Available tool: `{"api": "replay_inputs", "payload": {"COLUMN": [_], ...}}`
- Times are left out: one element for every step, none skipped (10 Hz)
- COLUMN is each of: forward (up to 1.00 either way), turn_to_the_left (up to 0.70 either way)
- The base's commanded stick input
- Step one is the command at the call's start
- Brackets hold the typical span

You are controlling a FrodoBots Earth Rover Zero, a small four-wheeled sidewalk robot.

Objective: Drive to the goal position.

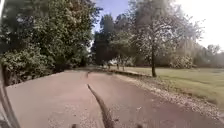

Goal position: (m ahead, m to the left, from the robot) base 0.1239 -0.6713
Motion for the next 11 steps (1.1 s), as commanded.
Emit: {"api": "replay_inputs", "payload": {"forward": [0.00, 0.00, 0.00, 0.00, 0.00, 0.00, 0.00, 0.00, 0.00, 0.00, 0.00], "turn_to_the_left": [-0.70, -0.70, -0.70, -0.70, -0.70, -0.70, -0.70, -0.70, -0.70, -0.70, -0.70]}}
